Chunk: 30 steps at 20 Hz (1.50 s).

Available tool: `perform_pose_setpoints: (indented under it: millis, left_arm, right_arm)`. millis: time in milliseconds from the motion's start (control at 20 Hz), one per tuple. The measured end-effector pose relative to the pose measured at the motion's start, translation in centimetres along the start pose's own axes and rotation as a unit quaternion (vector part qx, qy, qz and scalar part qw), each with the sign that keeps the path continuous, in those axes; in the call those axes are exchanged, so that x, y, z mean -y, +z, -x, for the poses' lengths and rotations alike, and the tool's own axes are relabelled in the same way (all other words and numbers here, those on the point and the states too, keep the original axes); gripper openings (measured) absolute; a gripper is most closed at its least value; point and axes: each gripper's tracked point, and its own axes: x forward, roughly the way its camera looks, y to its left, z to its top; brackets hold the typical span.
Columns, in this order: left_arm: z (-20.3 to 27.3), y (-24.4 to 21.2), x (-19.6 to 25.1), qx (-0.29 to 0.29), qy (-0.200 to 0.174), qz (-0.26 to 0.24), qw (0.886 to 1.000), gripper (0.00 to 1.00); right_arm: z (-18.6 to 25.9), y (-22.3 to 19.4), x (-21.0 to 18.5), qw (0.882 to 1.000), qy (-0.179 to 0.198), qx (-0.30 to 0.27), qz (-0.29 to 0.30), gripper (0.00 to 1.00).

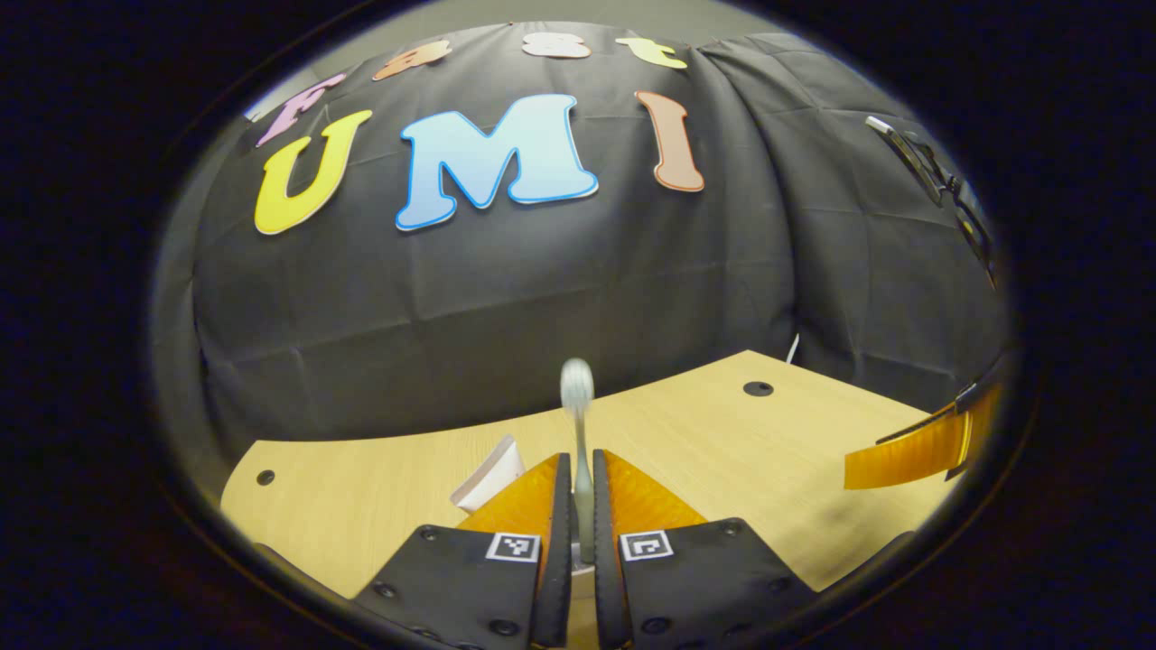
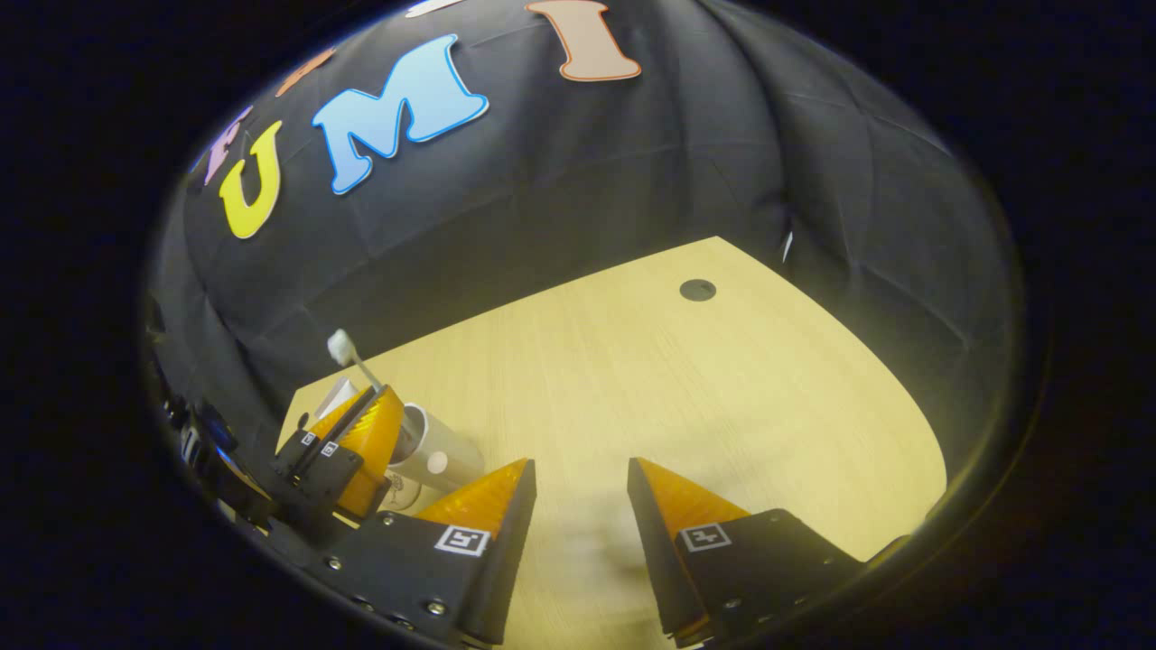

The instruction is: Put the toothbrush and toothpaste on the desktop into the cup, then pick up the cup and place it on the coaster on the desktop.

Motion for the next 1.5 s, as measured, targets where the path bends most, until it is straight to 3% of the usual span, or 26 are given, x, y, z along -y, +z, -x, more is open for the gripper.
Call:
perform_pose_setpoints:
  millis: [200,350,400,500,650,800,900,1050,1100,1200,1250,1300,1500]
  left_arm:
    - [0.6,0.8,0.1,0.011,0.007,0.0,1.0,0.3]
    - [0.8,1.2,0.3,0.012,0.009,-0.001,1.0,0.31]
    - [1.0,1.2,0.4,0.012,0.01,0.0,1.0,0.26]
    - [1.3,2.0,0.4,0.02,0.011,0.001,1.0,0.31]
    - [1.9,4.0,0.7,0.04,0.011,-0.005,0.999,0.3]
    - [2.6,6.4,1.0,0.071,0.006,-0.005,0.997,0.48]
    - [3.4,7.6,1.2,0.082,0.002,-0.002,0.997,0.41]
    - [5.4,9.6,1.1,0.095,0.004,0.013,0.995,0.57]
    - [6.2,10.1,0.9,0.097,0.004,0.018,0.995,0.68]
    - [7.7,10.7,0.7,0.096,0.008,0.024,0.995,0.71]
    - [8.5,11.0,0.2,0.096,0.014,0.025,0.995,0.81]
    - [9.2,11.4,-0.2,0.097,0.018,0.025,0.995,0.92]
    - [12.1,12.2,-2.6,0.089,0.043,0.035,0.994,0.93]
  right_arm:
    - [0.4,-0.2,0.3,1.0,-0.001,-0.001,-0.004,0.61]
    - [0.8,-0.4,0.4,1.0,-0.001,-0.001,-0.008,0.61]
    - [1.0,-0.4,0.4,1.0,-0.001,0.0,-0.008,0.61]
    - [1.3,-0.3,0.4,1.0,0.0,0.001,-0.008,0.61]
    - [1.7,-0.5,0.5,1.0,0.002,0.001,-0.011,0.61]
    - [2.0,-0.2,0.3,1.0,0.009,0.004,-0.017,0.61]
    - [2.4,0.0,-0.1,1.0,0.015,0.008,-0.012,0.61]
    - [2.9,0.3,-0.8,0.999,0.026,0.014,0.013,0.61]
    - [3.1,0.4,-1.0,0.999,0.031,0.015,0.02,0.61]
    - [3.4,0.7,-1.7,0.998,0.042,0.019,0.033,0.61]
    - [3.5,0.9,-2.0,0.998,0.046,0.021,0.044,0.57]
    - [3.7,1.0,-2.3,0.997,0.05,0.021,0.056,0.61]
    - [4.2,1.9,-3.7,0.99,0.072,0.025,0.119,0.61]
